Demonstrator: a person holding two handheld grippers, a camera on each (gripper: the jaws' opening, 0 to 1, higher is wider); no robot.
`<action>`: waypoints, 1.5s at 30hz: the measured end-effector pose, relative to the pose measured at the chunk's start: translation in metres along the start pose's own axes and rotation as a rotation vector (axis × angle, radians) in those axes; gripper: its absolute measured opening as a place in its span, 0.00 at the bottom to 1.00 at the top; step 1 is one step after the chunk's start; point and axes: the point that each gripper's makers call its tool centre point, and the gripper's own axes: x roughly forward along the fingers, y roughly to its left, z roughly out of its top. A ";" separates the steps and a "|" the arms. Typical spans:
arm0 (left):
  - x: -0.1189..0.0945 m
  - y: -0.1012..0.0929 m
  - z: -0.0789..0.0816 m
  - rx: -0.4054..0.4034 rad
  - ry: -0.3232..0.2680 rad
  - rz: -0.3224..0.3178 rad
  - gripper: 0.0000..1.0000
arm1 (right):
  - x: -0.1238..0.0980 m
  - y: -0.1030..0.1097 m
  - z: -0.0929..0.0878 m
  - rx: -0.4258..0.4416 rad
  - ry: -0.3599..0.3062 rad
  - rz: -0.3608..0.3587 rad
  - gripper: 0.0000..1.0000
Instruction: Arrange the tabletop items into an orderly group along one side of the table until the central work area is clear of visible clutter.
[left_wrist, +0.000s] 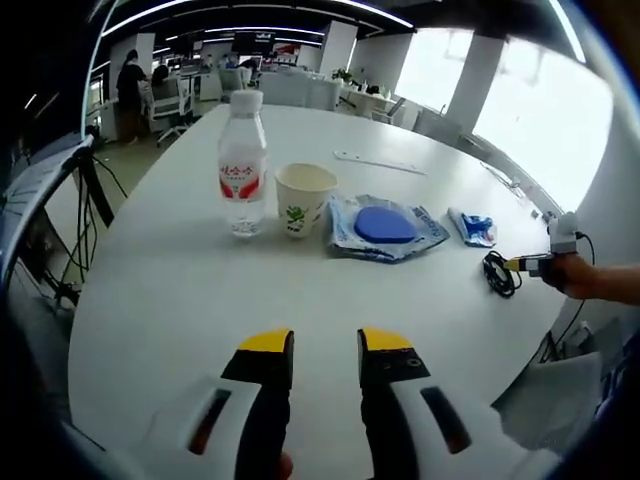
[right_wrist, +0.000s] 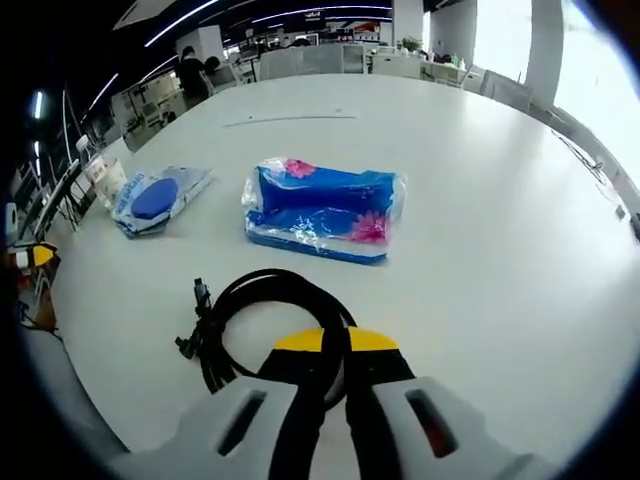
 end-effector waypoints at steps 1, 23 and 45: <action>-0.001 0.001 0.000 -0.005 -0.003 0.001 0.24 | 0.002 0.001 0.000 0.001 0.000 -0.001 0.02; 0.002 -0.002 -0.007 0.002 -0.004 -0.014 0.24 | 0.011 0.071 0.027 -0.073 -0.059 0.124 0.01; -0.003 0.008 -0.011 -0.013 -0.001 0.002 0.25 | 0.044 0.113 0.038 -0.163 -0.031 0.206 0.02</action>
